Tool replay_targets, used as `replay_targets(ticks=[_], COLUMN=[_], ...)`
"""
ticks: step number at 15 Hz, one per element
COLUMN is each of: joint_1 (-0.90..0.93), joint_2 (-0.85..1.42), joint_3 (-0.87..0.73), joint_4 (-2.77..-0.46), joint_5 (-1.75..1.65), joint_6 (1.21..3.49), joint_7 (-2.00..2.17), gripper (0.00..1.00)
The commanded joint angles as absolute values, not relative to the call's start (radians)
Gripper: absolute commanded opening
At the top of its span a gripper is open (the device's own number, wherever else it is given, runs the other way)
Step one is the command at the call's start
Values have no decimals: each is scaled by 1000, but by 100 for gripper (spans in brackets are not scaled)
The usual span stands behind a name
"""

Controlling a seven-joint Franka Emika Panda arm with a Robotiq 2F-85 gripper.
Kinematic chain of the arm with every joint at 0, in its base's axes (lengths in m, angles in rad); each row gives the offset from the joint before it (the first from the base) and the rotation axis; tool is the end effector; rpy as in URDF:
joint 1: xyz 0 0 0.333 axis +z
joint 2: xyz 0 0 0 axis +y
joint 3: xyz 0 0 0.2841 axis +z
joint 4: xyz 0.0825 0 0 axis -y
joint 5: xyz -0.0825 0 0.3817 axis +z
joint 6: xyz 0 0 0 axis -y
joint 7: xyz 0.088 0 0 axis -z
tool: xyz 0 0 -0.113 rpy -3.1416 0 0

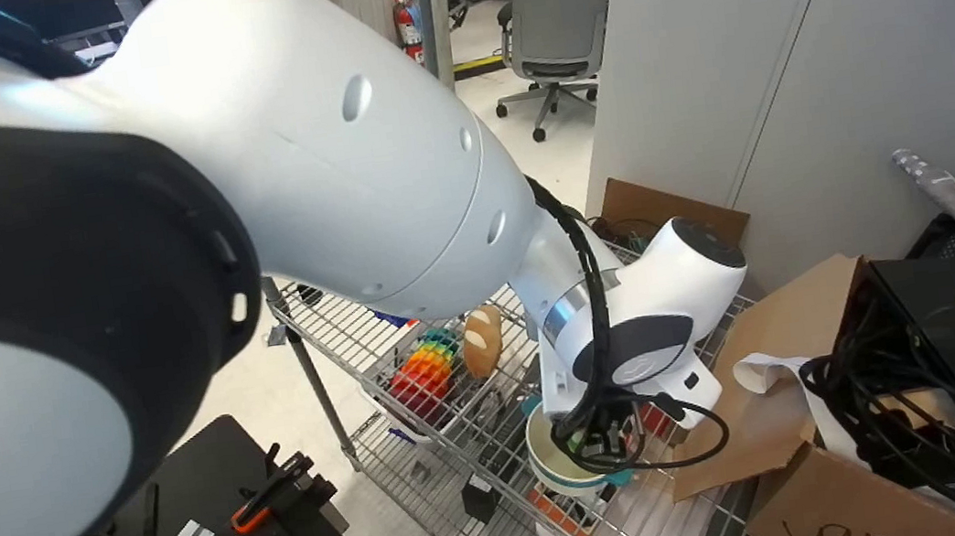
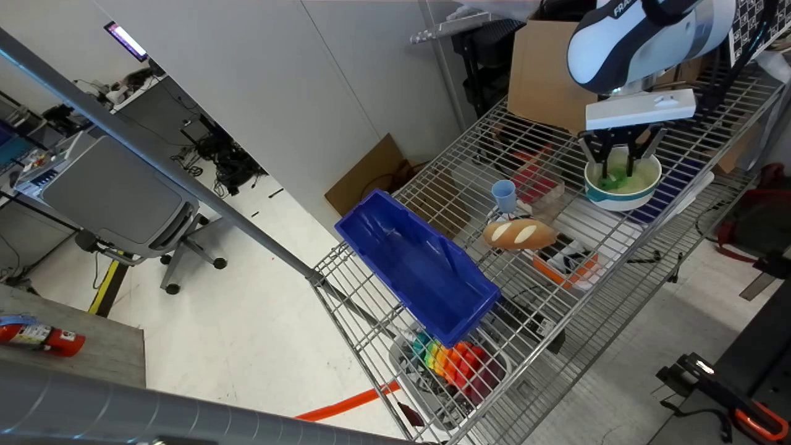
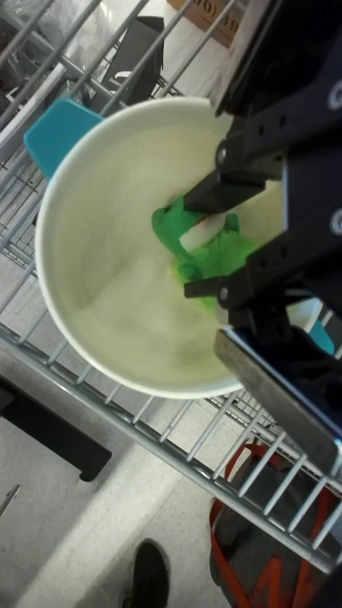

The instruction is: Remove the green object from the bowl and put it on the shelf

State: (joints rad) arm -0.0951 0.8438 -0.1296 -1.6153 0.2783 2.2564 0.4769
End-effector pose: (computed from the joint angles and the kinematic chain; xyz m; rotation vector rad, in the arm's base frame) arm 0.6242 -0.1295 0.0913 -2.7727 1.2804 0.3062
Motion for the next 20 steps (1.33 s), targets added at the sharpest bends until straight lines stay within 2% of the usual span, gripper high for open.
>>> replay_targets(ticks=[1, 2, 4, 11, 17, 20], joint_1=[-82, -80, -72, -9, 106, 130], joint_2=[898, 911, 935, 901, 668, 531], joint_3=[-159, -162, -170, -150, -154, -148], joint_4=[-1541, -1525, -1496, -1501, -1691, -1747], joint_5=[242, 234, 218, 173, 131, 101], joint_6=[2227, 2226, 2233, 2168, 2004, 2008], joint_7=[508, 516, 530, 559, 606, 628], gripper=[12, 3, 0, 0, 0, 0])
